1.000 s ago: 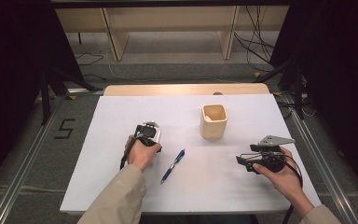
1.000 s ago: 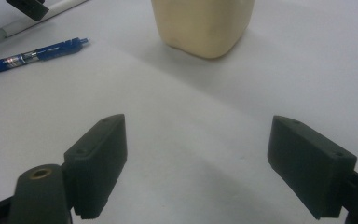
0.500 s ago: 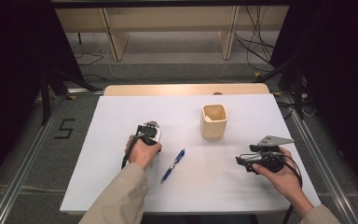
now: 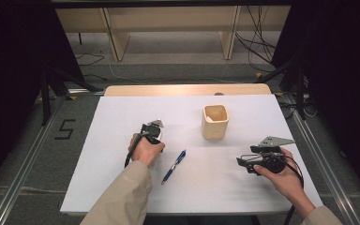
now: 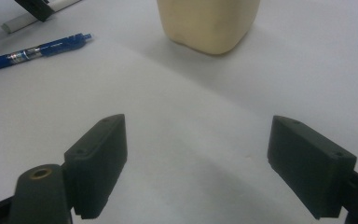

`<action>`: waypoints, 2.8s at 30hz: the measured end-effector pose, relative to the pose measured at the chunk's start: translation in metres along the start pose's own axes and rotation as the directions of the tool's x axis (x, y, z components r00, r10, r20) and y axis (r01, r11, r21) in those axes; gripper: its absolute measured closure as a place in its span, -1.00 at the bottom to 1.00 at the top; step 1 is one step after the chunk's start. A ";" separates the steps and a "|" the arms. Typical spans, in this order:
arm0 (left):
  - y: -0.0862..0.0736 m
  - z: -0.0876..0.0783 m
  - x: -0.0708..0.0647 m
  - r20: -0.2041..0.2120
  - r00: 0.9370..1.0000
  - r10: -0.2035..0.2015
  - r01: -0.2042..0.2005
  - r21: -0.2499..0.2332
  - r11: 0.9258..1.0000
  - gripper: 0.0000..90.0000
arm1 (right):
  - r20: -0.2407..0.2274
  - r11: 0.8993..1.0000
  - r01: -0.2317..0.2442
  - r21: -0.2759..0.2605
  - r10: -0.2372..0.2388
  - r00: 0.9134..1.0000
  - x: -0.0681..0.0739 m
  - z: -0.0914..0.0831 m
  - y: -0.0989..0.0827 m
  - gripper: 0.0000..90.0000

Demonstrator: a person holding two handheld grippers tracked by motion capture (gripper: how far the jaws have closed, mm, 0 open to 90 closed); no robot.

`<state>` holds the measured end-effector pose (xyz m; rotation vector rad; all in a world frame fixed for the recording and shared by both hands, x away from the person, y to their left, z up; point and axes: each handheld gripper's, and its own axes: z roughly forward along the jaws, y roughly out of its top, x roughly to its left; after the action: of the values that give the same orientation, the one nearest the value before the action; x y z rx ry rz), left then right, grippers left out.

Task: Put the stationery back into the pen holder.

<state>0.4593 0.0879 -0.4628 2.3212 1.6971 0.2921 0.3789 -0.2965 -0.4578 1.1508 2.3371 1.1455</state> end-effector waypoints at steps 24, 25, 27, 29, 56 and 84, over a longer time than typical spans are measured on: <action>0.006 0.001 0.004 0.025 1.000 -0.010 0.009 0.042 0.999 0.59 | -0.002 1.000 0.001 0.002 -0.001 1.000 0.000 0.000 0.000 -0.54; 0.006 0.000 0.004 0.024 1.000 -0.007 0.006 0.047 0.999 0.59 | -0.003 1.000 0.002 0.002 -0.002 1.000 0.000 0.000 0.000 -0.54; 0.006 0.000 0.004 0.024 1.000 -0.013 0.012 0.045 0.999 0.60 | -0.002 1.000 0.001 -0.002 -0.001 1.000 0.000 0.001 0.000 -0.54; 0.006 0.000 0.005 0.025 1.000 -0.016 0.015 0.049 0.999 0.62 | -0.003 1.000 0.000 -0.001 0.000 1.000 0.000 0.001 0.000 -0.54; 0.001 -0.001 0.011 0.031 0.996 -0.083 0.083 -0.007 0.997 0.75 | -0.003 1.000 0.000 0.000 0.000 1.000 0.000 0.001 -0.001 -0.54; -0.024 -0.020 0.004 0.105 0.994 0.012 0.020 -0.296 0.955 0.75 | -0.013 1.000 -0.012 -0.024 0.011 1.000 0.006 0.001 0.000 -0.55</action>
<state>0.4328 0.1001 -0.4518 2.0762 1.4933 0.3875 0.3760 -0.2910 -0.4579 1.1532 2.3227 1.1849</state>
